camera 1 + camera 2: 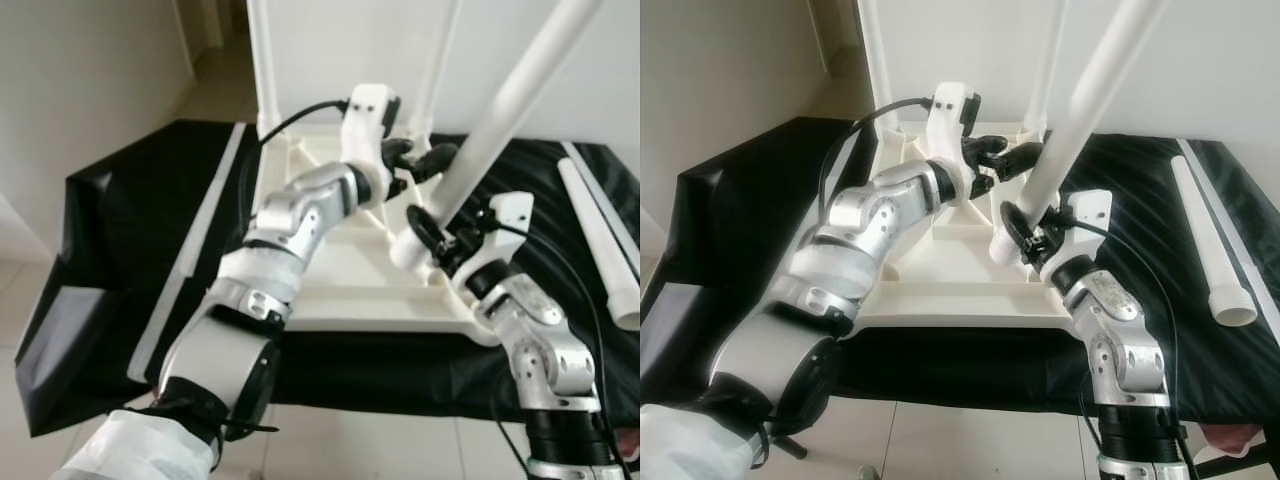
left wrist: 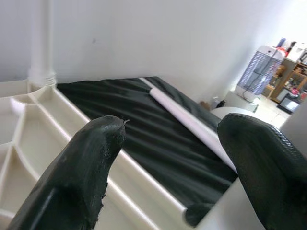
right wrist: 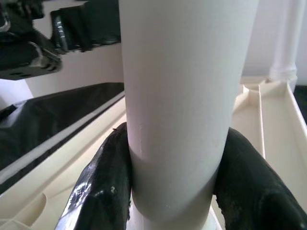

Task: Building children table

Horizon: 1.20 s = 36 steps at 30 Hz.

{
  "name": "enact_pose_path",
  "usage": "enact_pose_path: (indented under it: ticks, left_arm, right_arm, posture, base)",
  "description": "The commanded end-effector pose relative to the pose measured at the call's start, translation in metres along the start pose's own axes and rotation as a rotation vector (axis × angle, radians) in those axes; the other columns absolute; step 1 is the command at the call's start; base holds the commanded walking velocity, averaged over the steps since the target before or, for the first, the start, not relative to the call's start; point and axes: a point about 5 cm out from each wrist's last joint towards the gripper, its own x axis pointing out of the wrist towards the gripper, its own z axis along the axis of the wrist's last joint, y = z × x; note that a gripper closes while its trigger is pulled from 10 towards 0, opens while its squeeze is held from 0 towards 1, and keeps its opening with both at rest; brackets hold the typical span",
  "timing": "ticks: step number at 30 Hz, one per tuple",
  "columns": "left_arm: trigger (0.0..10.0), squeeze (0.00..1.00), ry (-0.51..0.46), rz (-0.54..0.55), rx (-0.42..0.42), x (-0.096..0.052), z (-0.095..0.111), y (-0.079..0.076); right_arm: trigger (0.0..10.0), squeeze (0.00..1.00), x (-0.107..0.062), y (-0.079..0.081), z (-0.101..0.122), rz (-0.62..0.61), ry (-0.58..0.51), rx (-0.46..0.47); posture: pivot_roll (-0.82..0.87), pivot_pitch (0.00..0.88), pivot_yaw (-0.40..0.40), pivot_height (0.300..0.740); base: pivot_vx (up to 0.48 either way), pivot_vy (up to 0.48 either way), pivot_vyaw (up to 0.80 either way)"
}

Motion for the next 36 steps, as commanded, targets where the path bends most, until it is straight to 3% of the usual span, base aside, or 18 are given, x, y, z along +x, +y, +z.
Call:
enact_pose_path:
  ticks: [1, 3, 8, 10, 17, 19, 20, 21, 22, 23, 24, 25, 26, 31, 32, 33, 34, 36]
  left_arm:
    - [10.0, 0.00, -0.001, -0.074, 0.008, -0.004, 0.000, 0.004]
    - [10.0, 0.00, -0.018, -0.008, 0.003, -0.011, -0.002, 0.016]
    - [10.0, 0.00, -0.032, 0.028, 0.005, -0.017, -0.004, 0.023]
    - [10.0, 0.00, -0.022, 0.049, 0.019, -0.026, -0.013, 0.030]
    - [10.0, 0.00, -0.028, 0.025, 0.048, -0.039, -0.027, 0.031]
    - [10.0, 0.00, -0.042, -0.001, 0.133, -0.046, -0.031, 0.027]
    - [10.0, 0.00, -0.042, -0.001, 0.133, -0.046, -0.031, 0.027]
    - [10.0, 0.00, -0.038, -0.011, 0.141, -0.047, -0.034, 0.025]
    - [10.0, 0.00, -0.041, -0.035, 0.142, -0.050, -0.039, 0.020]
    - [10.0, 0.00, -0.041, -0.035, 0.142, -0.050, -0.039, 0.020]
    - [10.0, 0.00, -0.047, -0.056, 0.155, -0.052, -0.042, 0.015]
    - [10.0, 0.00, -0.047, -0.056, 0.155, -0.052, -0.042, 0.015]
    - [10.0, 0.00, -0.045, -0.070, 0.179, -0.055, -0.046, 0.010]
    - [10.0, 0.00, 0.000, -0.097, 0.212, -0.058, -0.059, 0.006]
    - [10.0, 0.00, 0.005, -0.104, 0.241, -0.059, -0.061, 0.005]
    - [10.0, 0.00, 0.005, -0.109, 0.264, -0.060, -0.061, 0.004]
    - [10.0, 0.00, 0.011, -0.115, 0.287, -0.061, -0.063, 0.002]
    - [10.0, 0.00, 0.031, -0.123, 0.301, -0.064, -0.067, 0.000]
  right_arm:
    - [10.0, 0.00, -0.002, -0.001, 0.005, -0.006, -0.016, -0.010]
    - [10.0, 0.00, -0.003, -0.003, 0.006, -0.028, -0.026, -0.011]
    - [10.0, 0.00, -0.004, -0.005, 0.008, -0.053, -0.040, -0.010]
    - [10.0, 0.00, -0.006, -0.010, 0.011, -0.106, -0.057, -0.032]
    - [10.0, 0.00, -0.013, -0.021, 0.015, -0.206, -0.067, -0.075]
    - [10.0, 0.00, -0.017, -0.024, 0.017, -0.245, -0.080, -0.095]
    - [10.0, 0.00, -0.017, -0.024, 0.017, -0.245, -0.080, -0.095]
    - [8.3, 0.00, -0.019, -0.025, 0.018, -0.258, -0.081, -0.100]
    - [10.0, 0.00, -0.021, -0.027, 0.018, -0.285, -0.084, -0.105]
    - [10.0, 0.00, -0.021, -0.027, 0.018, -0.285, -0.084, -0.105]
    - [5.9, 0.00, -0.024, -0.028, 0.018, -0.315, -0.082, -0.118]
    - [5.9, 0.00, -0.024, -0.028, 0.018, -0.315, -0.082, -0.118]
    - [0.0, 0.00, -0.028, -0.030, 0.018, -0.333, -0.086, -0.111]
    - [0.0, 0.00, -0.036, -0.038, 0.012, -0.413, -0.080, -0.111]
    - [4.4, 0.00, -0.038, -0.039, 0.012, -0.427, -0.077, -0.117]
    - [4.4, 0.00, -0.038, -0.039, 0.011, -0.433, -0.075, -0.120]
    - [10.0, 0.00, -0.039, -0.039, 0.011, -0.441, -0.074, -0.114]
    - [10.0, 0.00, -0.041, -0.037, 0.007, -0.442, -0.056, -0.127]
  posture:
    - [-0.04, 0.000, 0.011, 0.740]
    - [-0.04, 0.000, 0.012, 0.740]
    - [-0.04, 0.000, 0.012, 0.740]
    - [-0.04, 0.000, 0.008, 0.740]
    - [-0.04, 0.000, 0.004, 0.740]
    - [-0.03, 0.000, 0.002, 0.740]
    - [-0.03, 0.000, 0.002, 0.740]
    - [-0.03, 0.000, 0.001, 0.740]
    - [-0.03, 0.000, 0.001, 0.740]
    - [-0.03, 0.000, 0.001, 0.740]
    - [-0.04, 0.000, 0.001, 0.740]
    - [-0.04, 0.000, 0.001, 0.740]
    - [-0.04, 0.000, 0.001, 0.740]
    - [-0.04, 0.000, -0.003, 0.740]
    - [-0.04, 0.000, -0.002, 0.740]
    - [-0.04, 0.000, -0.002, 0.740]
    - [-0.04, 0.000, -0.003, 0.740]
    - [-0.05, 0.000, -0.003, 0.740]
  base:
    - [0.000, 0.000, 0.00]
    - [0.000, 0.000, 0.00]
    - [0.000, 0.000, 0.00]
    - [0.000, 0.000, 0.00]
    - [0.000, 0.000, 0.00]
    - [0.000, 0.000, 0.00]
    - [0.000, 0.000, 0.00]
    - [0.000, 0.000, 0.00]
    - [0.000, 0.000, 0.00]
    - [0.000, 0.000, 0.00]
    - [0.000, 0.000, 0.00]
    - [0.000, 0.000, 0.00]
    - [0.000, 0.000, 0.00]
    - [0.000, 0.000, 0.00]
    - [0.000, 0.000, 0.00]
    - [0.000, 0.000, 0.00]
    - [0.000, 0.000, 0.00]
    - [0.000, 0.000, 0.00]
